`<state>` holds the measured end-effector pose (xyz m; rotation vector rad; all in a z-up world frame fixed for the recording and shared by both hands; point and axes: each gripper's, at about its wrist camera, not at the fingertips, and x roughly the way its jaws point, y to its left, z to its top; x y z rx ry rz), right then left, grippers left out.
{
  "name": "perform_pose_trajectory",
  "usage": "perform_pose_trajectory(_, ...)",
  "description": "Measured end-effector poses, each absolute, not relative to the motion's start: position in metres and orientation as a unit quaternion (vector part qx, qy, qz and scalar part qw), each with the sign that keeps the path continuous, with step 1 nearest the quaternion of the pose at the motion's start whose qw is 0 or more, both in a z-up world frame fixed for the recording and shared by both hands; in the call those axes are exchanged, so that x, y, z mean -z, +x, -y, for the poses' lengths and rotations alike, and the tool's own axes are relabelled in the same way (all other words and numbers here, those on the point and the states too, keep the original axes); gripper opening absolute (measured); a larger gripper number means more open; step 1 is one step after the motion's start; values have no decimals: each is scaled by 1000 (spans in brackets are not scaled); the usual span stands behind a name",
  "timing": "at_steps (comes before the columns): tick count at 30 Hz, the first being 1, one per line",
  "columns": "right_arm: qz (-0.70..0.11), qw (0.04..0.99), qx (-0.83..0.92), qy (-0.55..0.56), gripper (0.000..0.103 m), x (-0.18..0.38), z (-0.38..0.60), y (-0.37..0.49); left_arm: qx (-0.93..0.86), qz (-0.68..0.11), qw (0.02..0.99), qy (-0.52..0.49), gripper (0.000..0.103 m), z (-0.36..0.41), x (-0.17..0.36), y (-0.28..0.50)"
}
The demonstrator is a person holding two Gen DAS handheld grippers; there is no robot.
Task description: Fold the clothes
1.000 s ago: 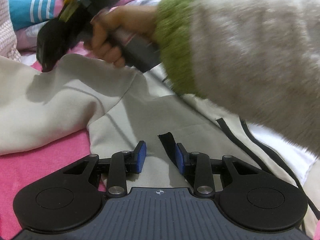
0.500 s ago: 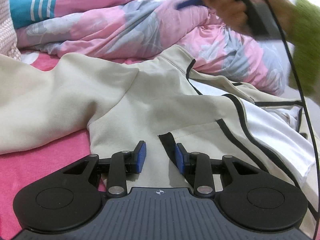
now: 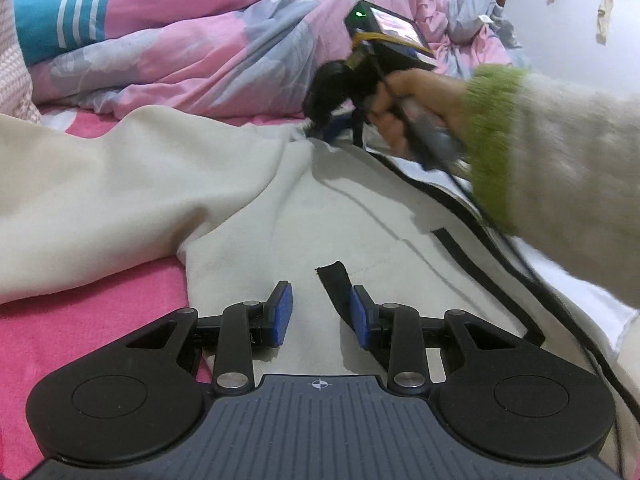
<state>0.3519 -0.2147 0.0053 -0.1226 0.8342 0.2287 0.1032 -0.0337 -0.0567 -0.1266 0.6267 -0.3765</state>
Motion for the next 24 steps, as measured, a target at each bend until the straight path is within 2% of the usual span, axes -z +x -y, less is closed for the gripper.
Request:
perform_pose_trajectory(4, -405, 909, -92, -31, 19, 4, 226, 371, 185, -306, 932, -62, 32, 32, 57, 102)
perform_pose_trajectory(6, -403, 912, -82, -16, 22, 5, 233, 376, 185, -306, 932, -63, 32, 32, 56, 102)
perform_pose_trajectory(9, -391, 917, -75, -1, 23, -22, 256, 345, 185, -306, 932, -64, 32, 32, 56, 102)
perform_pose_trajectory(12, -413, 905, -101, -20, 23, -31, 267, 312, 186, -307, 931, -65, 32, 31, 56, 102)
perform_pose_trajectory(16, -445, 887, -114, -51, 23, -18, 266, 299, 185, -307, 932, -64, 32, 32, 55, 103)
perform_pose_trajectory(20, -460, 880, -91, -74, 23, 11, 265, 321, 185, -306, 932, -63, 32, 32, 55, 102)
perform_pose_trajectory(24, -457, 883, -65, -81, 31, 22, 268, 334, 185, -307, 931, -65, 32, 32, 55, 102)
